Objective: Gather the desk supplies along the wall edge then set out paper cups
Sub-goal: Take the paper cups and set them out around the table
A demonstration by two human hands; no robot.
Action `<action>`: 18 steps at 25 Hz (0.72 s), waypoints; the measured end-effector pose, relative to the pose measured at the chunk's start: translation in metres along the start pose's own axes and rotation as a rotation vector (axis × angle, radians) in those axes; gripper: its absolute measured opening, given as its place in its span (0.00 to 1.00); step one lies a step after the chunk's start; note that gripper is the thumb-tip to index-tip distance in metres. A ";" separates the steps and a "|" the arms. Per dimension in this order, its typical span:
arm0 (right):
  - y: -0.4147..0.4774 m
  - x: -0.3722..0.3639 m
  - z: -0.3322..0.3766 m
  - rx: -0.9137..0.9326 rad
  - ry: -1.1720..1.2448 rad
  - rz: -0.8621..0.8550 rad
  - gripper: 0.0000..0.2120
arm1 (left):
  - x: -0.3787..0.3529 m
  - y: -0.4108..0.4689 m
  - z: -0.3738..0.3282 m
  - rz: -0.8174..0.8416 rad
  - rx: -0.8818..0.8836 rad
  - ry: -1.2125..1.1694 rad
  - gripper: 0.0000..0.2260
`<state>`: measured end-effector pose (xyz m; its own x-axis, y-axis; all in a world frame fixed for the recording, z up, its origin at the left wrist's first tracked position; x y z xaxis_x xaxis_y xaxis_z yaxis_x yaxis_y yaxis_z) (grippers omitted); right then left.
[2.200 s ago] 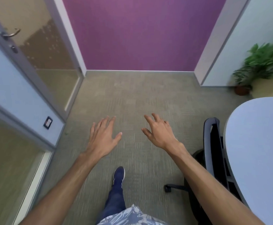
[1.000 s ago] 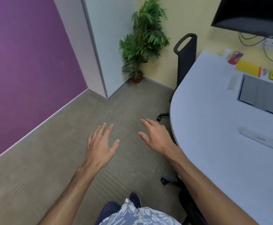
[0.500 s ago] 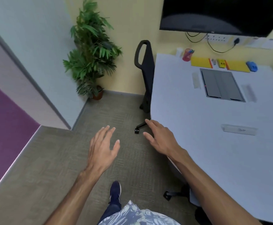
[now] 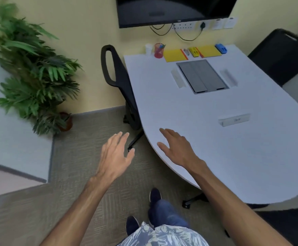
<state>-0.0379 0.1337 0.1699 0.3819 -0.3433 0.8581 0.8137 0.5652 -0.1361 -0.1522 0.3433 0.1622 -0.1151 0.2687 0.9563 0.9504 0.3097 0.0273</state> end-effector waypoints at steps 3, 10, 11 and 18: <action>0.030 0.007 -0.018 -0.073 0.022 -0.036 0.28 | -0.005 0.053 -0.006 0.029 -0.080 0.004 0.28; 0.124 0.035 -0.065 -0.117 0.085 -0.066 0.28 | -0.020 0.176 -0.034 0.062 -0.192 0.043 0.28; 0.136 0.039 -0.070 -0.121 0.089 -0.061 0.28 | -0.022 0.190 -0.038 0.064 -0.205 0.051 0.28; 0.214 0.065 -0.100 -0.125 0.088 -0.038 0.28 | -0.037 0.285 -0.058 0.090 -0.266 0.068 0.27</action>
<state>0.2050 0.1574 0.1469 0.3828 -0.4302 0.8175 0.8742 0.4548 -0.1700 0.1395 0.3687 0.1520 -0.0156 0.2194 0.9755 0.9994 0.0350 0.0081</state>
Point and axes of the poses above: each hand's wrist, its own y-axis towards the middle knuckle, its own x-axis out of the back of the hand, z = x × y, the point moved 2 cm from there along y, towards the middle knuckle, and after that the axes turned 9 degrees about y, right-handed, at the moved point
